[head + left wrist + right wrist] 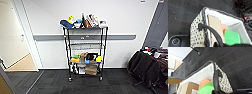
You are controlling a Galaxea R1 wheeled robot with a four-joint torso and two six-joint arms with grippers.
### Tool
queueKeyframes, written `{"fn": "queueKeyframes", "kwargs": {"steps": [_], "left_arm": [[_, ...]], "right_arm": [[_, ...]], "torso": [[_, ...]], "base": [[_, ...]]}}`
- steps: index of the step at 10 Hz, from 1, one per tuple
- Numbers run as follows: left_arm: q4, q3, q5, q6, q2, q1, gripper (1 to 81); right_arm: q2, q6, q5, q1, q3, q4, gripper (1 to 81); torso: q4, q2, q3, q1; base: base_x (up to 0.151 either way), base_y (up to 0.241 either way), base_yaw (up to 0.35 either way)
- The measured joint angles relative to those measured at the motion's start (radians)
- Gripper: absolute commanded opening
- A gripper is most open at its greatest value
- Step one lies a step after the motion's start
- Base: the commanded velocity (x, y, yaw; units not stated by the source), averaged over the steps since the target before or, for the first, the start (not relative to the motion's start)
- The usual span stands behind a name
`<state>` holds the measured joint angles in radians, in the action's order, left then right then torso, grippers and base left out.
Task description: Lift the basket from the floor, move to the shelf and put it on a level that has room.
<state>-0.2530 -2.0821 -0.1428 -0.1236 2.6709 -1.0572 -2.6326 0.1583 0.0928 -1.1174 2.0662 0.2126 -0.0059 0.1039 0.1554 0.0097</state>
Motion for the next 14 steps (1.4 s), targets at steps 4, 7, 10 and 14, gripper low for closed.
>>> {"fn": "queueKeyframes", "kwargs": {"steps": [4,7,10,14], "left_arm": [[0.021,0.0,-0.014,-0.001,0.008,-0.003,1.0],[0.026,0.0,0.007,0.011,0.007,0.008,1.0],[0.026,0.0,-0.007,0.01,0.008,0.004,1.0],[0.025,0.001,-0.003,0.01,0.004,0.005,1.0]], "right_arm": [[-0.006,0.0,-0.052,0.001,0.029,-0.034,1.0],[-0.006,0.0,-0.04,0.004,0.03,-0.039,1.0],[-0.006,0.0,-0.046,0.003,0.03,-0.039,1.0],[-0.006,0.0,-0.045,0.001,0.03,-0.039,1.0]], "torso": [[0.0,0.0,-0.001,-0.001],[0.0,0.001,-0.001,-0.002],[0.0,0.001,-0.001,-0.002],[0.0,0.001,-0.001,-0.002]], "base": [[0.115,0.0,0.0],[0.12,0.0,0.0],[0.12,0.0,0.0],[0.12,0.0,0.0]]}}
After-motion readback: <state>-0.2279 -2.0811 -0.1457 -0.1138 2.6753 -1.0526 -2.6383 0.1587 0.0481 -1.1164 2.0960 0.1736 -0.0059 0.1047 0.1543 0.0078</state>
